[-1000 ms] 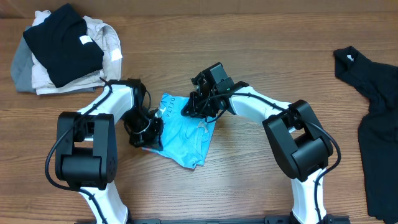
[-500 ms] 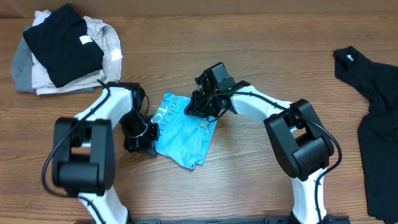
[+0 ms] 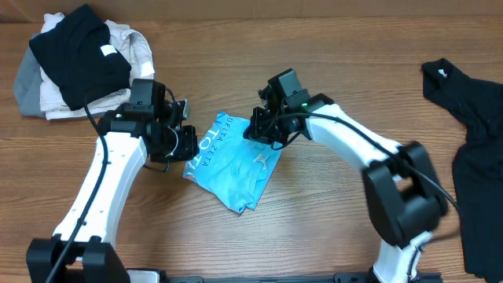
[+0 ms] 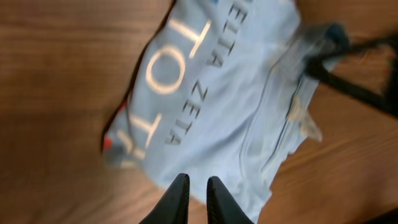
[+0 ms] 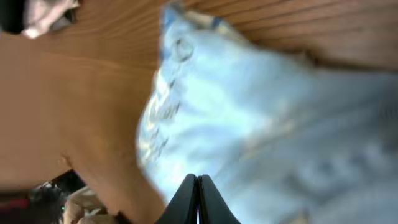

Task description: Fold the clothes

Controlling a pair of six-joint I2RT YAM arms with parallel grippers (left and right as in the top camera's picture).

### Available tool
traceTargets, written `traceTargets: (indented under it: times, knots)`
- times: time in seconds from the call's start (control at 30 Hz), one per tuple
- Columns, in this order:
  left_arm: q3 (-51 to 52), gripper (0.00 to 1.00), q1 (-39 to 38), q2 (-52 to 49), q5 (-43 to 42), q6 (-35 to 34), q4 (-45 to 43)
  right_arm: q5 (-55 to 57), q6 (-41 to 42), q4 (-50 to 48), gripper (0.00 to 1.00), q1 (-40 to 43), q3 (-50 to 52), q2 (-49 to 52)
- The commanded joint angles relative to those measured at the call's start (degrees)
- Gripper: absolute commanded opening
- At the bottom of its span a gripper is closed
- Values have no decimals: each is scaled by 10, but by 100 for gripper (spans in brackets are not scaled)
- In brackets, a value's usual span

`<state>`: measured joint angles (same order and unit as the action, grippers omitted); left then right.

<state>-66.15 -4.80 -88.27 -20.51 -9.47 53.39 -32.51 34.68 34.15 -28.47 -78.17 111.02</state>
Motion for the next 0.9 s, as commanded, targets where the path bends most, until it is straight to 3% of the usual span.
traceTargets:
  times: [0.0,0.17,0.3,0.43,0.63,0.87]
  knots:
    - [0,14,-12,-35,-21,-8,-30,7,-7,35,5,-9,2,-28]
    - [0,15,-33,-91,-53,-8,-78,-6,-19,48,4,-33,55,-26]
    - [0,10,-42,-135,-76,-9,-102,-9,27,-15,4,-51,131,-26]
    - [0,12,-42,-165,-71,-11,-108,-21,59,-65,4,-51,189,-26]
    - [0,14,-42,-207,-38,-19,-112,13,85,-51,4,-42,225,-26]
    - [-3,8,-42,-206,-13,-19,-100,55,90,-30,4,-36,225,-51]
